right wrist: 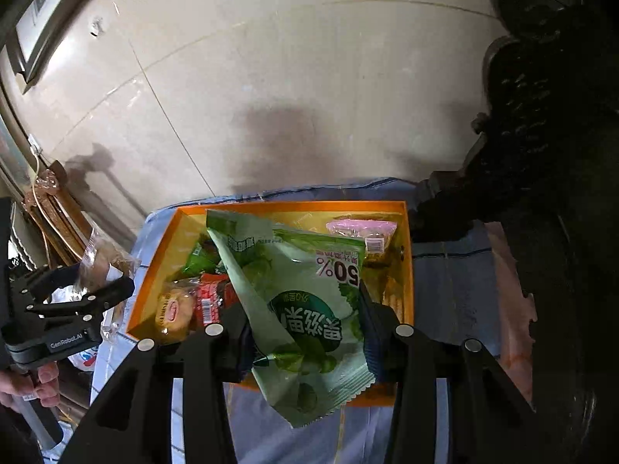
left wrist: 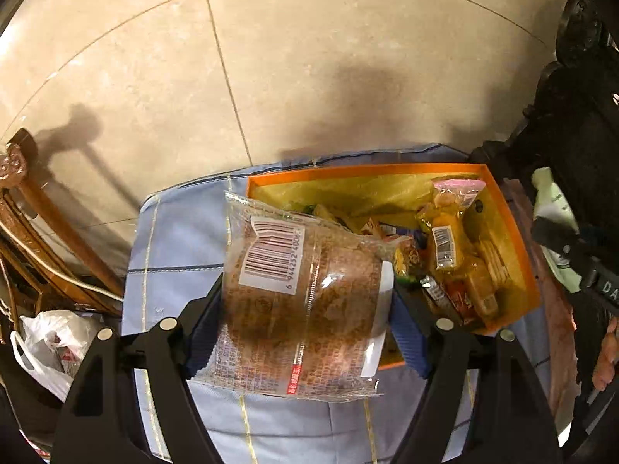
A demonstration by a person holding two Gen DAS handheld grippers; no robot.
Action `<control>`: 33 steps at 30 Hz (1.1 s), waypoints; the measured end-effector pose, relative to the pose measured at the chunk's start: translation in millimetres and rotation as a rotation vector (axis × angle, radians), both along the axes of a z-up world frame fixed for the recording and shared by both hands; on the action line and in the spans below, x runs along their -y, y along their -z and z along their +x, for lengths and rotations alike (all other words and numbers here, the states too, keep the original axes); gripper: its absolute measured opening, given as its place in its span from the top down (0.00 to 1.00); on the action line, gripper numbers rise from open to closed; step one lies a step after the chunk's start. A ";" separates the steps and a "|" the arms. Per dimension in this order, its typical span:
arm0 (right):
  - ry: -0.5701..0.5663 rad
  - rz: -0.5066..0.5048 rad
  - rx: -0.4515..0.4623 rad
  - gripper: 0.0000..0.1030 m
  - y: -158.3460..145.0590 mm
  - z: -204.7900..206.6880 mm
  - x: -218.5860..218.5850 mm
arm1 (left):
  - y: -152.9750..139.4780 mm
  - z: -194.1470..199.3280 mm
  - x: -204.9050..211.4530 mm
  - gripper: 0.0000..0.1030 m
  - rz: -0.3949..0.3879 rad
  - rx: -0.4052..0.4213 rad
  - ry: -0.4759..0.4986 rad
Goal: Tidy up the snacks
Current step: 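Drop the green bag into the box while the left drops a brown bun bag, then grasp the yellow-wrapped bun with both grippers together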
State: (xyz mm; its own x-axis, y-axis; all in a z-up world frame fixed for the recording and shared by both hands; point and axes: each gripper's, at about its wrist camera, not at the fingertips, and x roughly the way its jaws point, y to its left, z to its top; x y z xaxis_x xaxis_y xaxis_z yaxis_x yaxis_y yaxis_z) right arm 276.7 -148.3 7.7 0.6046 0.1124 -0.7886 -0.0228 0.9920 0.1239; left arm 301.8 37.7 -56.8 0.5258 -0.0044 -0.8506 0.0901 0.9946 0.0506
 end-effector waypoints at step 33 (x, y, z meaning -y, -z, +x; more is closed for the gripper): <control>-1.570 -0.857 -0.406 0.04 154.0 -327.9 -86.0 | 159.2 -395.8 122.7 0.04 0.227 0.142 1.225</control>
